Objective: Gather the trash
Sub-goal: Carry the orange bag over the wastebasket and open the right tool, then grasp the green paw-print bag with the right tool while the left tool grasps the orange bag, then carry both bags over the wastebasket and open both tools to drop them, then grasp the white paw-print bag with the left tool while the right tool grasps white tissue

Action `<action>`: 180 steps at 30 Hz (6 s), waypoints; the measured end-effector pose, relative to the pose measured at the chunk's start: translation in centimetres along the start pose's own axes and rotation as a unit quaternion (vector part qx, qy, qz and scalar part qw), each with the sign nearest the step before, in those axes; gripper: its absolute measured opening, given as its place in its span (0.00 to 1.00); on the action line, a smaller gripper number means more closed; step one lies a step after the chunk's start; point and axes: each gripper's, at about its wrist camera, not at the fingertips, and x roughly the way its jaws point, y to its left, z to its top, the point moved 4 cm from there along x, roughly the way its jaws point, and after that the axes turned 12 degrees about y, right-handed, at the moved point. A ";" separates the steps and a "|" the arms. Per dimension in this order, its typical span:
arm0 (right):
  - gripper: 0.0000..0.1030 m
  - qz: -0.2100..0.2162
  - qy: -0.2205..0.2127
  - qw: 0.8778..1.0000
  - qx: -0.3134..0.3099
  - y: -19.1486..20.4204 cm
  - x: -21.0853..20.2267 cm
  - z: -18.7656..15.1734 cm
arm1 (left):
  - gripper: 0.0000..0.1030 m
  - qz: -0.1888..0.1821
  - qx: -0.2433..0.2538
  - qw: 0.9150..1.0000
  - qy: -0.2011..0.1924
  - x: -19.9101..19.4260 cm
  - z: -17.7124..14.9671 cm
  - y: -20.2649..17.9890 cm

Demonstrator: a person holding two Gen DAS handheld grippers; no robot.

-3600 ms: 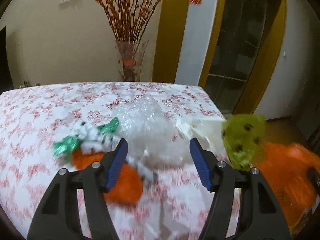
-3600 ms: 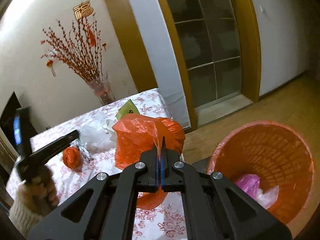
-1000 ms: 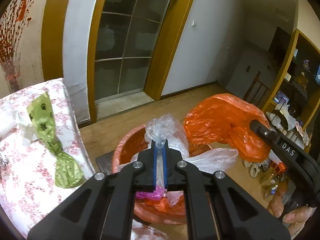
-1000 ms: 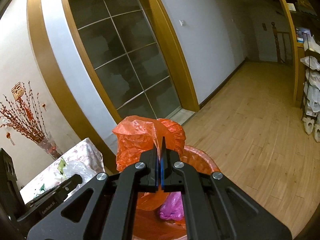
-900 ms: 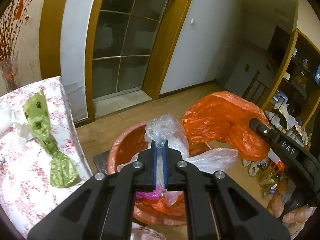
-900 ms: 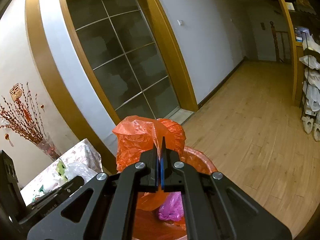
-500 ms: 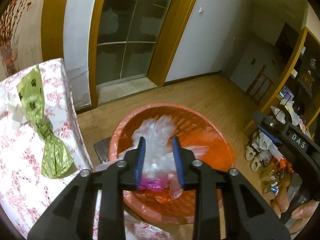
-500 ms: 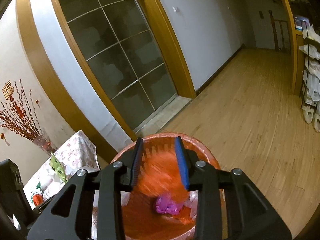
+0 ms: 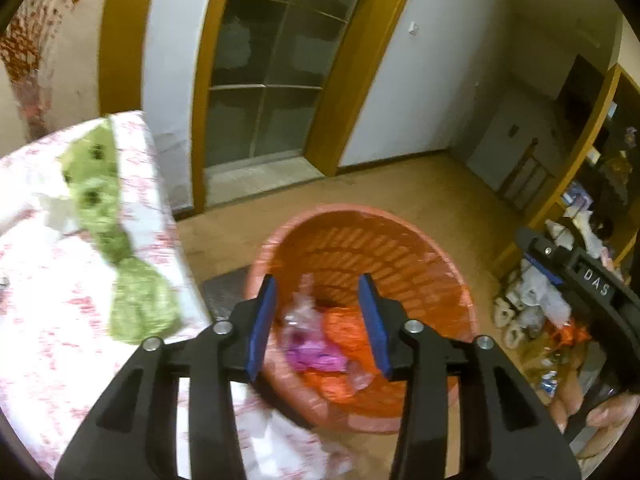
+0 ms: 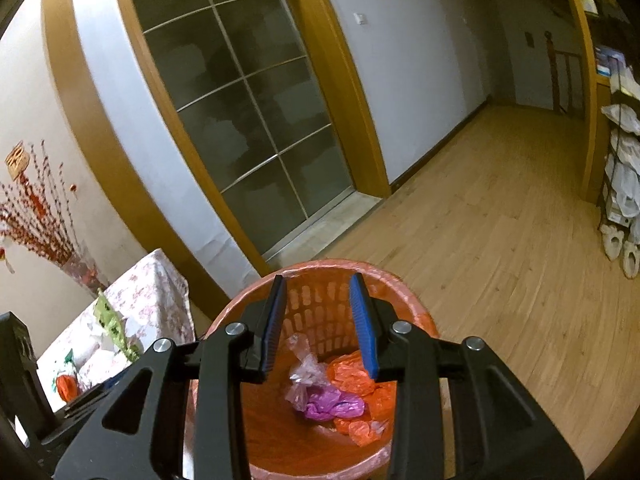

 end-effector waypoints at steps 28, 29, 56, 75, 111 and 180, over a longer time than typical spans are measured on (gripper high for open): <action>0.61 0.118 0.170 0.953 -0.221 22.9 13.0 -8.8 | 0.60 0.216 -0.184 0.956 -0.080 -14.5 -8.8 25.5; 0.61 0.114 0.174 0.952 -0.222 23.2 13.5 -8.9 | 0.61 0.216 -0.188 0.955 -0.080 -14.6 -8.9 25.9; 0.07 0.123 0.168 0.939 -0.275 24.8 10.8 -11.1 | 0.61 0.202 -0.244 0.946 -0.074 -13.9 -6.6 33.8; 0.07 0.144 0.163 0.935 -0.281 24.6 8.0 -12.1 | 0.25 0.187 -0.190 0.962 -0.048 -11.8 -6.4 32.0; 0.07 0.092 0.024 0.976 -0.198 12.1 -1.9 -5.4 | 0.22 0.055 -0.015 0.994 -0.098 -13.6 -4.8 9.2; 0.34 0.060 0.068 0.988 -0.127 4.4 2.8 -2.6 | 0.57 0.090 -0.013 0.996 -0.015 -3.5 -3.7 8.4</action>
